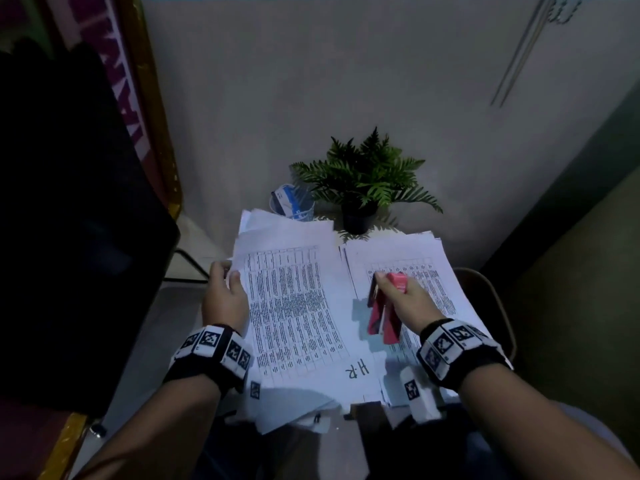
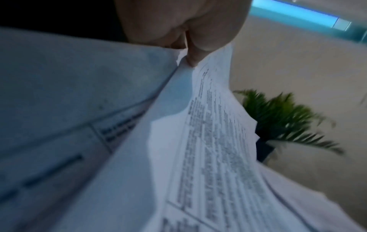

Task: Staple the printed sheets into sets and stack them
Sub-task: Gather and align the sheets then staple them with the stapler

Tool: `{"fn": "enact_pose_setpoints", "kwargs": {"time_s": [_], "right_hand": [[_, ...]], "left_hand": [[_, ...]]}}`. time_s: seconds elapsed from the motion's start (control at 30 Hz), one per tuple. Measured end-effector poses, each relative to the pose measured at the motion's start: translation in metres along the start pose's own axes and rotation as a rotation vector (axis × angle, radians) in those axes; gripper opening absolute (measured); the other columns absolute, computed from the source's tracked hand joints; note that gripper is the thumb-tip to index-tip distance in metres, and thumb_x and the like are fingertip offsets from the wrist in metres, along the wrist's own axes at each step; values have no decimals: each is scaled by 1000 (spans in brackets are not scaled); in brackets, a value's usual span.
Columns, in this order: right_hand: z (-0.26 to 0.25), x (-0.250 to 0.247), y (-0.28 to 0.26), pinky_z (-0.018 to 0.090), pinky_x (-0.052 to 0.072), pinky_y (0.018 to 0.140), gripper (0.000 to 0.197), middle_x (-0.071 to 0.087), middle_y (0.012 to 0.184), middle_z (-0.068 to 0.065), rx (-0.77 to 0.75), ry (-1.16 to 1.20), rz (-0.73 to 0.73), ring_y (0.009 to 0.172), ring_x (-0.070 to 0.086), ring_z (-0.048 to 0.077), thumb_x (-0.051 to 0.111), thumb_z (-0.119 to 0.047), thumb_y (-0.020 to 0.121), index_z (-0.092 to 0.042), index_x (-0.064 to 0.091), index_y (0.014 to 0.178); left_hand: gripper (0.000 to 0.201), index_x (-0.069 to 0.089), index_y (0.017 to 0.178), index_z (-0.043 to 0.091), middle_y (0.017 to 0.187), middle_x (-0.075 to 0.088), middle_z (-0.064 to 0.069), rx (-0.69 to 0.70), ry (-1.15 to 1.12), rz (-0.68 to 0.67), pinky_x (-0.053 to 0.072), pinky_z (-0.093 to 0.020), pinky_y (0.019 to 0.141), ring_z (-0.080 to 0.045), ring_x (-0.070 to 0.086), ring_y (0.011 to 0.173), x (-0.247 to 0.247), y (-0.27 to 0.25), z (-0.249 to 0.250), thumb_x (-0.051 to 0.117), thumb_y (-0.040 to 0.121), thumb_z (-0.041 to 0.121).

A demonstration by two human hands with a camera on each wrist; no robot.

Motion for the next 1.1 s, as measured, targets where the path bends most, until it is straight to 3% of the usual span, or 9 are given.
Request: {"fn": "enact_pose_setpoints", "kwargs": {"time_s": [0.1, 0.2, 0.33, 0.47, 0.53, 0.6, 0.73, 1.0, 1.1], "right_hand": [[-16, 6, -10, 18, 46, 68, 45, 64, 88, 8, -46, 74, -22, 74, 60, 12, 49, -52, 91, -7, 56, 96], [-22, 6, -13, 41, 40, 105, 101, 52, 130, 7, -76, 145, -10, 117, 54, 20, 54, -86, 61, -15, 47, 133], [-39, 1, -30, 38, 41, 102, 75, 63, 117, 8, -110, 209, -80, 109, 60, 19, 55, -80, 66, -20, 61, 111], [-54, -21, -44, 27, 45, 82, 66, 72, 85, 5, -117, 155, -68, 85, 67, 18, 45, -67, 80, -6, 70, 90], [-52, -33, -42, 31, 47, 87, 54, 69, 80, 1, -80, 112, -19, 81, 64, 16, 47, -60, 85, -9, 68, 88], [-44, -41, -38, 26, 44, 84, 49, 64, 98, 1, -28, 26, -16, 86, 58, 14, 49, -57, 88, -13, 62, 104], [-19, -47, -29, 31, 43, 92, 68, 60, 120, 16, 117, -225, -6, 104, 58, 27, 44, -65, 86, -6, 61, 116], [14, -17, 7, 29, 45, 82, 62, 66, 106, 14, 191, -368, 22, 91, 62, 28, 38, -65, 88, -9, 63, 99], [29, 8, 19, 36, 47, 91, 67, 59, 122, 15, 264, -416, -67, 106, 59, 32, 47, -62, 87, -8, 47, 126]], "left_hand": [[10, 43, 104, 18, 97, 55, 5, 49, -294, 32, 37, -22, 77, -9, 54, 86, -19, -20, 32, 43, 97, 11], [17, 41, 99, 17, 90, 50, 8, 103, -562, -4, 40, -7, 71, 13, 51, 71, -34, -38, 66, 40, 97, 0], [29, 43, 90, 26, 80, 52, 12, 159, -650, -92, 40, -6, 68, 11, 50, 67, -46, -44, 98, 42, 97, -1], [20, 44, 92, 22, 88, 59, 2, 60, -659, -143, 44, -19, 78, -5, 56, 80, -42, -39, 105, 47, 95, 2], [19, 41, 102, 17, 85, 57, 2, -29, -575, -203, 44, -29, 77, -11, 55, 78, -33, -37, 98, 56, 93, 9], [39, 38, 117, 8, 98, 62, -4, -114, -465, -328, 49, -32, 78, -16, 60, 86, -16, -35, 82, 64, 88, 12], [64, 36, 133, 4, 115, 60, -23, -215, -66, -429, 49, -45, 92, -34, 61, 102, 15, -37, 37, 72, 81, 15], [58, 30, 137, 9, 122, 54, -19, -216, 390, -570, 47, -36, 81, -34, 57, 103, 65, -54, -8, 61, 88, 14], [89, 5, 150, 17, 155, 12, -14, -162, 675, -559, 35, -46, 103, -35, 28, 136, 74, -51, -13, 65, 85, 19]]}}
Point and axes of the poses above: each hand's wrist, its own y-axis towards the middle knuckle, its own x-axis out of the palm, z = x × y, the point moved 7 cm from there along y, towards the middle knuckle
